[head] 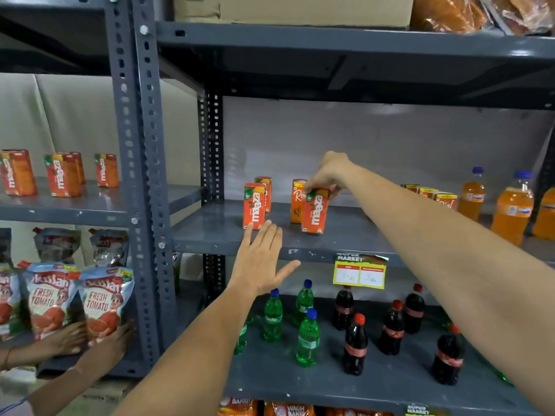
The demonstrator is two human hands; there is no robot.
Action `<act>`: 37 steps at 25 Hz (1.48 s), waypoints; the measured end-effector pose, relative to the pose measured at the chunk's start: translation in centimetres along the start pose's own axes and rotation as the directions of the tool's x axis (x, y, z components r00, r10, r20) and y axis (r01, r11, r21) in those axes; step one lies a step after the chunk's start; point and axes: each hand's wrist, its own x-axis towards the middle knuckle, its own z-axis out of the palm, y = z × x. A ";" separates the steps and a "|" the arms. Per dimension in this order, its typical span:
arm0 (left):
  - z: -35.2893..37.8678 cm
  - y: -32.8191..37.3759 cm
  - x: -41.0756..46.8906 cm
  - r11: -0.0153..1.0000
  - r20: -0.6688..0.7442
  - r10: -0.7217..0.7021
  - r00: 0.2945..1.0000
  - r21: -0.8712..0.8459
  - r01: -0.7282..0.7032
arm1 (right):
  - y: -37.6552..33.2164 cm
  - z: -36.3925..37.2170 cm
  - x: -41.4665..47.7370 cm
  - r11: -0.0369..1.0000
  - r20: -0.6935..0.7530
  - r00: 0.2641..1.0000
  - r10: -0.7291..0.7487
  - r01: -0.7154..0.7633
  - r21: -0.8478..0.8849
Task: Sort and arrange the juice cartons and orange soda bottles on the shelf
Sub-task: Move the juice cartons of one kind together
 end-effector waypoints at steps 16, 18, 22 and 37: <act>1.9 0.1 -0.4 1.000 -0.150 -0.006 0.989 0.025 0.010 | -0.5 0.0 2.9 0.999 -0.030 0.998 -0.047 0.047 -0.020; 2.1 0.0 -0.2 0.999 -0.189 -0.002 0.982 0.034 0.009 | -0.9 0.2 3.1 0.990 -0.051 0.994 -0.093 0.087 -0.110; 2.6 -0.1 -0.2 0.999 -0.253 0.011 0.967 0.054 0.003 | -1.7 1.2 3.6 0.980 0.034 0.995 -0.090 0.094 -0.174; 3.3 -0.3 0.1 0.996 -0.351 0.037 0.936 0.084 -0.008 | -1.1 2.5 6.1 0.969 0.141 0.980 -0.141 0.166 -0.185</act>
